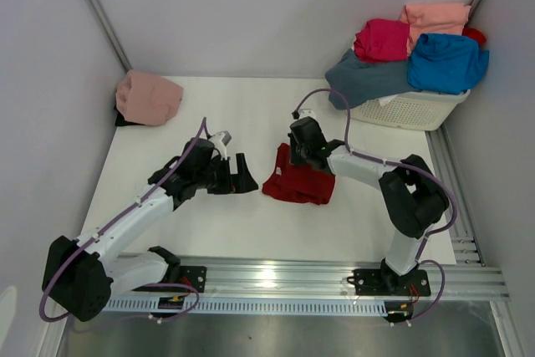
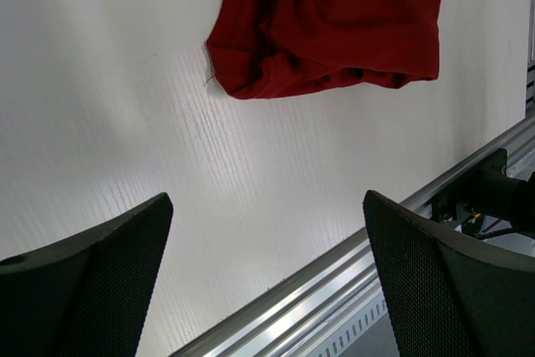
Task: Fold and stack the t-shirts
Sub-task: Smooth out wrinkles on the folded tshirt
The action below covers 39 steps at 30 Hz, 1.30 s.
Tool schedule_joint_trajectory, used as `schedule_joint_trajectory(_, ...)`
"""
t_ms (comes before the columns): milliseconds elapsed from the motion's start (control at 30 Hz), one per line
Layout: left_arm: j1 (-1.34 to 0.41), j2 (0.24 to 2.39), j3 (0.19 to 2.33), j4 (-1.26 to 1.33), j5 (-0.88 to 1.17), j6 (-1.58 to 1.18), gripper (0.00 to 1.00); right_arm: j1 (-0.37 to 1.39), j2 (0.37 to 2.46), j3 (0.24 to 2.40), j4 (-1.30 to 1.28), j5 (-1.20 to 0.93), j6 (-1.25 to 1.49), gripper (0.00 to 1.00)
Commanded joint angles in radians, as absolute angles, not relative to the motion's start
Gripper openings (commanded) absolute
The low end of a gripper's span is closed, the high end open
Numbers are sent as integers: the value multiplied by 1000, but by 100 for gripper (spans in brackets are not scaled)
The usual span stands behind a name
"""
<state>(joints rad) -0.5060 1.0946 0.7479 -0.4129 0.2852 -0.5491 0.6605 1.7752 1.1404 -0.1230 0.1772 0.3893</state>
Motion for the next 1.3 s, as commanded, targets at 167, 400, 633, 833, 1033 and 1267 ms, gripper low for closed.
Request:
schedule_joint_trajectory(167,-515,1068,745,-387,276,-557,99,690,1775,1241,-133,195,354,0)
schedule_joint_trajectory(400,-515,1072,755,-391,275,-551,99,704,1733,1316,-127,195,321,0)
schedule_joint_trajectory(633,-515,1071,759,-402,264,-548,99,722,1857,1358,-135,164,337,0)
schedule_joint_trajectory(833,-515,1074,764,-410,245,-543,99,767,2023,1377,-112,20,351,0)
schedule_joint_trajectory(1033,-515,1075,767,-417,239,-537,99,796,2098,1385,-138,-96,380,7)
schedule_joint_trajectory(1267,-514,1088,767,-411,239,-538,99,805,1913,1341,-77,-57,374,51)
